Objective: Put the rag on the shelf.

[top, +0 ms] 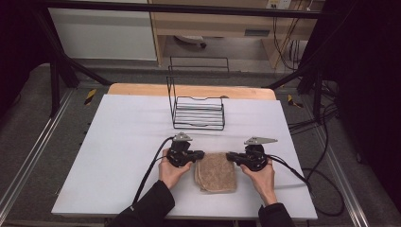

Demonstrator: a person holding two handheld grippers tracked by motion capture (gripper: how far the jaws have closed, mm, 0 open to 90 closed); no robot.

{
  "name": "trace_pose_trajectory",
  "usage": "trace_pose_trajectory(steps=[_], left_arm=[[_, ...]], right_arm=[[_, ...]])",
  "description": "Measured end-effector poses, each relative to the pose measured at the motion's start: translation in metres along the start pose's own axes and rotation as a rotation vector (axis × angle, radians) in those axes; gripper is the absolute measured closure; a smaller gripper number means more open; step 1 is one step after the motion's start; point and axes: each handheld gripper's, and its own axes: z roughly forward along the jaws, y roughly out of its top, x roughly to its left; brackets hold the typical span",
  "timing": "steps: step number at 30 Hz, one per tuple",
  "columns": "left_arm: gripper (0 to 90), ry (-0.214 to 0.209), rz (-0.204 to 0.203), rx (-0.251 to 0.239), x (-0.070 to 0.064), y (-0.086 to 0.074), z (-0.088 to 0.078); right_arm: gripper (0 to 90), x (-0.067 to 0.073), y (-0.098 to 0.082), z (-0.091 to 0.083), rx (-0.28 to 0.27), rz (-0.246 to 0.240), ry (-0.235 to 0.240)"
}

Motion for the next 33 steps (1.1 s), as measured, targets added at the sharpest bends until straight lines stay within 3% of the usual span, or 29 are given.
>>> trace_pose_trajectory(steps=[19,33], left_arm=[[85.2,-0.016,0.053,-0.107,-0.017,0.007,-0.032],[85.3,0.003,0.109,-0.170,-0.028,0.022,-0.050]], right_arm=[[85.8,0.015,0.008,-0.021,-0.098,-0.059,0.009],[86.1,0.026,0.019,-0.038,-0.171,-0.120,0.000]])
